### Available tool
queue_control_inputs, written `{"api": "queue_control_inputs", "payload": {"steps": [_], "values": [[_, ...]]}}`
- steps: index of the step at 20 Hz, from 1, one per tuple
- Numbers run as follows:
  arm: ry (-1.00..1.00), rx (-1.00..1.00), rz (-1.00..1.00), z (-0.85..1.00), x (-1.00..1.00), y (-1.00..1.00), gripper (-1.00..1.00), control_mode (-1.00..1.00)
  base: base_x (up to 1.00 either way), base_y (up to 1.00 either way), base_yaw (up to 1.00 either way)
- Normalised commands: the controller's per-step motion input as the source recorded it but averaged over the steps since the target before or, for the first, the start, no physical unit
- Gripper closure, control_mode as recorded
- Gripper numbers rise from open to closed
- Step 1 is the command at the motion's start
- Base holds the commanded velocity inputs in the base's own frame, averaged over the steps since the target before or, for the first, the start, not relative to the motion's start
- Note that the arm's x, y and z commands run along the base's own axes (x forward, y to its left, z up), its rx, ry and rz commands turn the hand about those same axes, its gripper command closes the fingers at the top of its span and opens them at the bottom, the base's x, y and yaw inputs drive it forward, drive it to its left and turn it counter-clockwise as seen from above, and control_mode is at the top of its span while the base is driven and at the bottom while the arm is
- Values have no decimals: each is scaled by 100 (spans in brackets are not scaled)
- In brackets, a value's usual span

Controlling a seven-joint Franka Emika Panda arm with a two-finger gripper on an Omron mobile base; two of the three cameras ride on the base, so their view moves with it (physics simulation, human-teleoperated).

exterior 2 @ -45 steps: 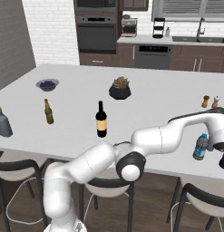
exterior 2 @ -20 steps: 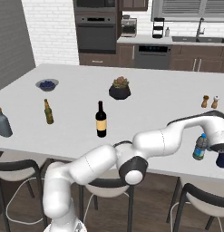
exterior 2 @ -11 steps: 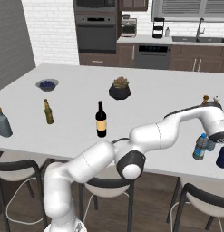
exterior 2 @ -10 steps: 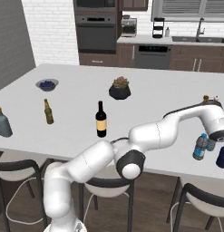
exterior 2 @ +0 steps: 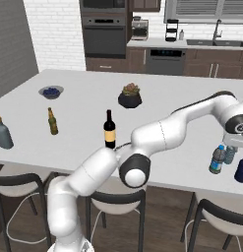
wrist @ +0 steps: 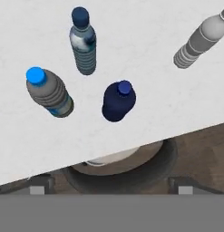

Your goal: Move the plastic bottles in the middle to the plastics group, and the glass bottles in the middle to the glass group.

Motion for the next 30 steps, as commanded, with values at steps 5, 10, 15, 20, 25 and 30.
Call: {"api": "queue_control_inputs", "payload": {"steps": [5,10,15,20,25,30], "values": [[22,0,0,0,-61,82,-100,-100,0,0,0],[12,0,0,-1,-66,91,-100,-100,0,0,0],[0,-7,0,-11,-65,100,-100,-100,0,0,0],[0,-22,0,-29,-60,100,-100,-100,0,0,0],[0,-38,2,-49,-45,100,-100,-100,0,0,0],[-2,-33,2,-50,-18,100,-100,-100,0,0,0]]}}
